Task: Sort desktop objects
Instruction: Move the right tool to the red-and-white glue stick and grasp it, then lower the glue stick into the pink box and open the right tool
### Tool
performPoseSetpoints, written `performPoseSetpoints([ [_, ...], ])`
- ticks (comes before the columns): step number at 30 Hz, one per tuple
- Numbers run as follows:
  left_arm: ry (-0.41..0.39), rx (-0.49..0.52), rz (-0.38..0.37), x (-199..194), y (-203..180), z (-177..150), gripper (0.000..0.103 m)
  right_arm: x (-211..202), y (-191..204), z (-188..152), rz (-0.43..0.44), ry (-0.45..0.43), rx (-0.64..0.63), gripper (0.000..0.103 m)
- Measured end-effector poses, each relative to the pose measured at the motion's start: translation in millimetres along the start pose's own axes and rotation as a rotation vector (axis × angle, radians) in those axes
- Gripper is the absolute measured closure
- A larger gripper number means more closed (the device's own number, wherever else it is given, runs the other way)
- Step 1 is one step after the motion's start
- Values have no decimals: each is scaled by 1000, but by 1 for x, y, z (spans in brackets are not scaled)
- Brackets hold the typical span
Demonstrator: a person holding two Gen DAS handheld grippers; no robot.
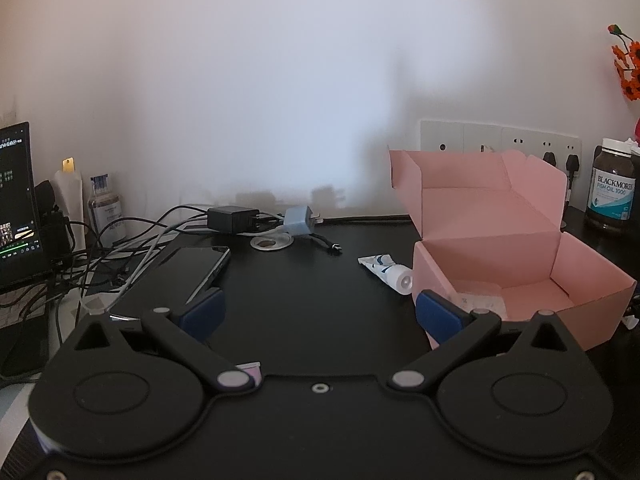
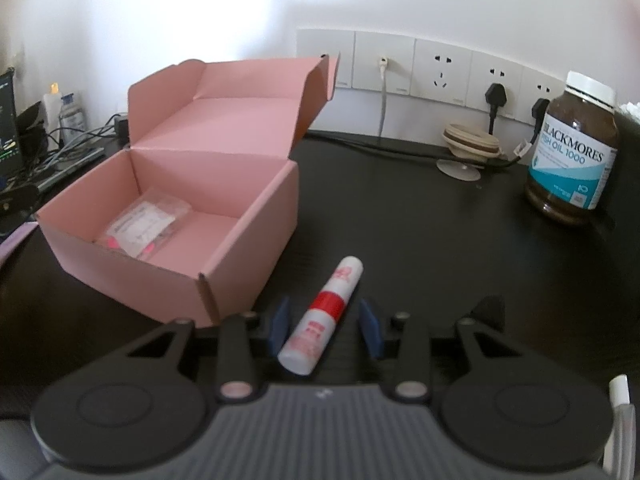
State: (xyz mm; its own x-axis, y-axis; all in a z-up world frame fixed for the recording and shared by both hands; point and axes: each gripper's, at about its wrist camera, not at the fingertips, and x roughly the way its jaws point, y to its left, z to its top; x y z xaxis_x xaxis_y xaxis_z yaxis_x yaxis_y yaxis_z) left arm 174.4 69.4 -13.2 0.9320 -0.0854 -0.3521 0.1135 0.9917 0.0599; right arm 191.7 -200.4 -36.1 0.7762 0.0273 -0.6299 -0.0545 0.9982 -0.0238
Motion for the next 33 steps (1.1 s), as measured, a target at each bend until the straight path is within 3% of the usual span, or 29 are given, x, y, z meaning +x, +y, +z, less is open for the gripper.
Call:
performPoseSetpoints([
  [2, 1, -1, -1, 0, 0, 0, 0, 0, 1, 0, 2, 3, -3, 69],
  [6, 0, 5, -2, 0, -1, 0, 0, -2, 8, 2, 10, 16, -27, 86],
  [18, 11, -3, -5, 2, -1, 0, 0, -11, 1, 5, -16, -9, 42, 86],
  [27, 4, 13, -6, 0, -4, 0, 0, -45, 2, 34, -10, -88, 42, 86],
  [33, 13, 4, -6, 2, -2, 0, 0, -56, 41, 68, 69, -122, -93, 86],
])
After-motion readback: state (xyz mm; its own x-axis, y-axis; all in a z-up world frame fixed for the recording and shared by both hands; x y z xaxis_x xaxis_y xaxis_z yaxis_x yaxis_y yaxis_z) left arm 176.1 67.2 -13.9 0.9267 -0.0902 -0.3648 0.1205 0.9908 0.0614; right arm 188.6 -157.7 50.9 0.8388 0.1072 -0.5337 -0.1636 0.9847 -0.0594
